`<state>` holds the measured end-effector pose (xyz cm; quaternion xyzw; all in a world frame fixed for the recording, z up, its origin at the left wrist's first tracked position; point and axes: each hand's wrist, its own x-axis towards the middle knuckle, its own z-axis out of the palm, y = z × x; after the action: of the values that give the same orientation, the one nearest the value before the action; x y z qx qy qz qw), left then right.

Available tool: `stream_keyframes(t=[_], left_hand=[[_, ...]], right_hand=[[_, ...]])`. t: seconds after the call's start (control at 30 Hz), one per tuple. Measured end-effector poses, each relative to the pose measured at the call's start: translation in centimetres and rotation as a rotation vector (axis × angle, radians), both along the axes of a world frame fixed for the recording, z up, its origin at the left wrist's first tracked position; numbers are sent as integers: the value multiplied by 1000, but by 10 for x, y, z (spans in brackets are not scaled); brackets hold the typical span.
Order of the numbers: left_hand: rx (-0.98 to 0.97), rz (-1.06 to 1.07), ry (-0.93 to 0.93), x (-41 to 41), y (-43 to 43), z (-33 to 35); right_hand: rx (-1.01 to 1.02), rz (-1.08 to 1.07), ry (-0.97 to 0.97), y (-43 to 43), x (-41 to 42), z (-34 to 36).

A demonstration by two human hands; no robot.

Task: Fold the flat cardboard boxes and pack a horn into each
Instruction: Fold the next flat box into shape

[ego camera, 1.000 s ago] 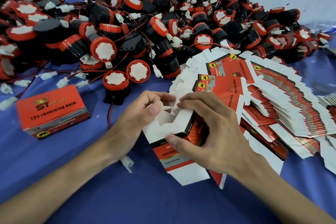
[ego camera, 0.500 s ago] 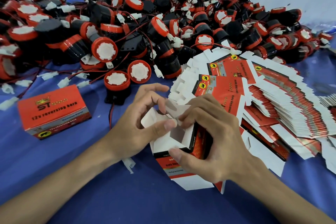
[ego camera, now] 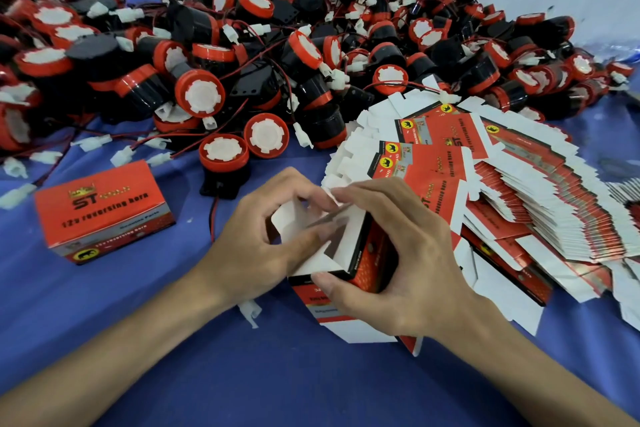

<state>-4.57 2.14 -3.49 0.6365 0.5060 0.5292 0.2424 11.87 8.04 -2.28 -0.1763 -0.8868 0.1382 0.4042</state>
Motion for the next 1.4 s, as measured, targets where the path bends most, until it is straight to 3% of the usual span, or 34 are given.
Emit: stream_keyframes(t=[0.17, 0.4, 0.77, 0.97, 1.13, 1.27, 1.4], left_hand=[[-55, -61, -34, 0, -3, 2], [-267, -190, -235, 2, -3, -2], [-406, -400, -157, 5, -8, 4], [-280, -367, 9, 4, -8, 1], [-226, -388, -121, 3, -7, -2], [-90, -228, 28, 2, -5, -6], [88, -140, 56, 5, -5, -4]], right_hand=[[16, 31, 12, 3, 1, 0], [-13, 28, 21, 4, 1, 1], [-31, 165, -24, 2, -1, -2], [-113, 164, -17, 4, 1, 1], [-277, 130, 114, 8, 5, 6], [-256, 56, 143, 6, 4, 6], [-300, -39, 148, 4, 2, 6]])
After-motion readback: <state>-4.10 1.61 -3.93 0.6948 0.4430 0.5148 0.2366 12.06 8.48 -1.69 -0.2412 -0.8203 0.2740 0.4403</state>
